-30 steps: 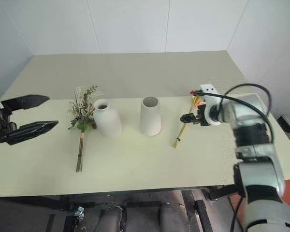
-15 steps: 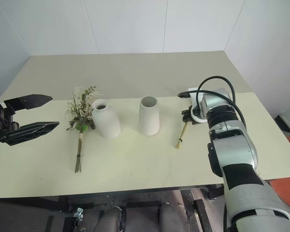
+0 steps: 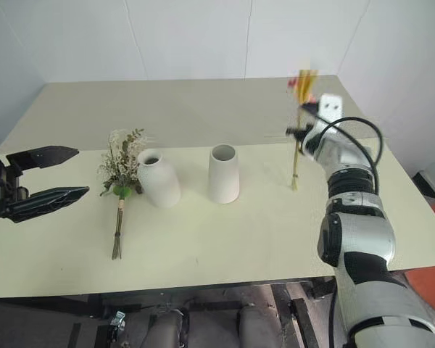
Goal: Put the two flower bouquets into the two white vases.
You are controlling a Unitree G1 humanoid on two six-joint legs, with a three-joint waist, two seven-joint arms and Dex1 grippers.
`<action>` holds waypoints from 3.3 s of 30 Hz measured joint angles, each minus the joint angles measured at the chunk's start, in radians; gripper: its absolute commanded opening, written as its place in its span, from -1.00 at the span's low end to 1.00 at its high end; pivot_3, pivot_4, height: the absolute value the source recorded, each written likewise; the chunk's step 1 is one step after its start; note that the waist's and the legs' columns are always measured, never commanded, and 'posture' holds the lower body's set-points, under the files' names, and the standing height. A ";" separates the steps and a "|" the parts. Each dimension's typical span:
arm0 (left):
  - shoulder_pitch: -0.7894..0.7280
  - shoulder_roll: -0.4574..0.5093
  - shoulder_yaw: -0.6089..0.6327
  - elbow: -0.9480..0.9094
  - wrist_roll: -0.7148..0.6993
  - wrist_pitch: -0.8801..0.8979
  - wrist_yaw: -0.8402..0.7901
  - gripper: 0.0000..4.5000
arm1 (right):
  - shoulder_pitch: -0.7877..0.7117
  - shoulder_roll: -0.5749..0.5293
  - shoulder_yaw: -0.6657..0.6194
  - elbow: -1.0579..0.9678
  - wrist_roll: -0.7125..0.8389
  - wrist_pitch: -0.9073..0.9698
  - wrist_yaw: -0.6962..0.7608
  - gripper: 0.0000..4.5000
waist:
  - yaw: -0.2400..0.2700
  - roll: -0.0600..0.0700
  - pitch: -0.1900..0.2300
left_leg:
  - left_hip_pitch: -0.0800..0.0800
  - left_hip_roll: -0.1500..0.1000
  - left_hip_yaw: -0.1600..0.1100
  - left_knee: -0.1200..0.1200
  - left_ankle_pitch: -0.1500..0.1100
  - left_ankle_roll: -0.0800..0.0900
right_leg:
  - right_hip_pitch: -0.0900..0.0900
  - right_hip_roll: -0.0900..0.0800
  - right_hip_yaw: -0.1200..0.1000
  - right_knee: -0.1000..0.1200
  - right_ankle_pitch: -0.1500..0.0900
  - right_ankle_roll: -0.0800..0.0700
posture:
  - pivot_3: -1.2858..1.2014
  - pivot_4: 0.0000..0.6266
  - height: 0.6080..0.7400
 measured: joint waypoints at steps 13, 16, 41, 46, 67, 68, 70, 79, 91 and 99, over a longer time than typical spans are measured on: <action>0.001 0.000 0.000 0.006 0.000 0.000 0.002 1.00 | 0.103 0.169 -0.017 -0.574 0.344 0.078 0.246 -0.98 | -0.005 0.000 0.000 | 0.001 0.002 0.000 0.000 0.000 0.000 | 0.000 0.002 0.000 0.001 0.001 -0.001 | 0.03 -0.52 1.00; 0.001 0.000 0.001 0.006 0.001 0.000 0.001 1.00 | 0.104 0.185 -0.005 -0.601 0.364 0.082 0.251 -0.98 | 0.000 0.000 0.000 | 0.001 0.002 0.000 0.000 0.000 0.000 | 0.000 0.002 0.000 0.001 0.001 -0.001 | 0.03 -0.52 1.00; 0.039 0.000 0.023 -0.011 0.001 0.001 0.017 1.00 | 0.395 0.221 0.148 -0.767 0.345 0.046 0.336 0.57 | 0.007 0.000 0.000 | 0.001 0.002 0.000 0.000 0.000 0.000 | 0.000 0.001 0.000 0.001 0.000 -0.001 | 0.03 -0.52 1.00; 0.045 -0.002 0.023 -0.010 0.019 0.047 0.135 1.00 | 0.472 0.161 0.146 -0.872 0.383 0.084 0.360 0.99 | 0.007 0.000 0.000 | 0.002 0.002 0.000 0.000 0.000 0.000 | 0.000 0.001 0.000 0.001 -0.003 0.004 | 0.03 -0.52 1.00; -0.491 -0.159 -0.453 0.273 0.158 0.838 0.871 1.00 | 0.375 -0.302 0.209 -0.761 0.381 0.059 1.074 0.99 | 0.013 -0.001 0.000 | 0.001 0.000 -0.001 0.001 0.000 0.000 | 0.002 0.001 0.000 0.001 -0.002 0.006 | 0.03 -0.52 1.00; -0.510 -0.171 -0.480 0.282 0.166 0.838 0.883 1.00 | 0.375 -0.305 0.210 -0.759 0.378 0.048 1.090 0.99 | 0.014 -0.001 0.000 | 0.001 0.000 -0.001 0.001 0.000 0.000 | 0.002 0.001 0.000 0.001 -0.002 0.006 | 0.03 -0.52 1.00; -0.529 -0.201 -0.518 0.302 0.186 0.838 0.898 1.00 | 0.372 -0.309 0.212 -0.759 0.374 0.035 1.117 0.99 | 0.014 -0.001 0.000 | 0.001 0.000 -0.001 0.001 0.000 0.000 | 0.002 0.001 0.000 0.001 -0.001 0.005 | 0.03 -0.52 1.00; -0.553 -0.269 -0.605 0.375 0.294 0.838 0.919 0.18 | 0.379 -0.326 0.211 -0.768 0.373 0.025 1.144 1.00 | 0.016 -0.001 0.000 | 0.001 -0.001 -0.002 0.002 0.000 0.000 | 0.001 0.000 0.000 0.002 -0.001 0.004 | 0.03 -0.52 1.00; -0.543 -0.276 -0.569 0.368 0.378 0.826 0.874 -0.98 | 0.410 -0.339 0.210 -0.790 0.372 0.023 1.142 1.00 | 0.019 -0.001 0.000 | 0.001 -0.001 -0.002 0.002 0.000 0.000 | 0.002 0.000 0.000 0.001 0.000 0.005 | 0.03 -0.52 1.00; -0.380 -0.323 -0.323 0.116 0.440 0.347 0.786 -0.98 | 0.463 -0.342 0.206 -0.802 0.360 0.020 1.109 1.00 | 0.031 -0.001 0.000 | 0.001 -0.001 -0.001 0.002 0.001 -0.001 | 0.002 -0.001 0.000 0.000 0.003 0.000 | 0.03 -0.52 1.00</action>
